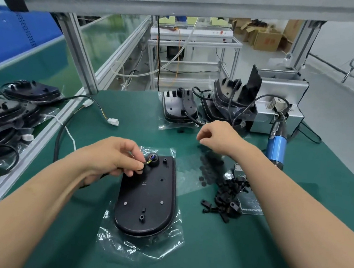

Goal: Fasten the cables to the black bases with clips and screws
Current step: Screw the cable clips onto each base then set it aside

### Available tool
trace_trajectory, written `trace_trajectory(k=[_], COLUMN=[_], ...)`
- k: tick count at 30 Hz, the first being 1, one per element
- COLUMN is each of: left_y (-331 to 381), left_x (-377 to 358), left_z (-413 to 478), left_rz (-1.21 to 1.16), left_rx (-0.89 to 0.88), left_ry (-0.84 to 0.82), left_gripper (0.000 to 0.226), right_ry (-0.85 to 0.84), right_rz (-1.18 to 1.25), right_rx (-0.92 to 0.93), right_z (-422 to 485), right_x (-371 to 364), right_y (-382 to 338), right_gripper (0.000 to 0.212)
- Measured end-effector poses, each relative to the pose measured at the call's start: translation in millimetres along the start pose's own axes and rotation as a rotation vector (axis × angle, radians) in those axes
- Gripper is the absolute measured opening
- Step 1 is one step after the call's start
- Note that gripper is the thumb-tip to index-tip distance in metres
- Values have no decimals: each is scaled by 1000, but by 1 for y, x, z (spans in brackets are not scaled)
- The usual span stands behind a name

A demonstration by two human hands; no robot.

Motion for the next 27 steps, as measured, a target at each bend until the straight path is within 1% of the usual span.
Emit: trace_trajectory(k=[2,7,8,10,11,13,15,16,17,19,24,25,27], left_y=[1,3,2,2,2,2,1,1,0,-3,-8,-9,-11], left_x=[-1,1,2,3,3,3,2,2,3,3,5,6,6], left_z=[-1,-3,-3,-3,-3,-2,-2,-2,-2,-1,-2,-2,-3], left_rz=[-47,-34,-25,-2,11,25,22,17,12,-1,-51,-58,-72], left_rx=[-3,-8,-5,-8,-15,-31,-42,-43,-42,-30,-16,-18,-17], left_ry=[-13,34,39,47,52,61,65,65,66,63,71,78,97], left_gripper=[15,14,14,13,12,11,11,11,11,12,13,13,12], right_ry=[41,-12,-11,-30,-66,-221,-424,-500,-538,-519,-310,-301,-355], right_rz=[19,-127,-140,-164,-157,-82,-25,-22,-41,-90,-168,-136,-56], right_rx=[28,66,68,99,122,177,216,228,242,248,206,205,233], right_z=[14,38,37,27,18,-10,-45,-61,-73,-84,-90,-95,-110], right_x=[-4,-28,-27,-17,-12,-4,-6,-9,-11,-13,-1,0,-5], right_y=[-12,-36,-37,-40,-41,-44,-47,-48,-47,-42,-27,-28,-39], right_gripper=[27,46,44,29,18,2,8,8,8,9,9,8,9])
Point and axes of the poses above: each hand's wrist, its own z-axis towards the middle knuckle, its own x-axis out of the back of the hand, y = z × x, the point moved 8 cm from there along z, towards the middle knuckle
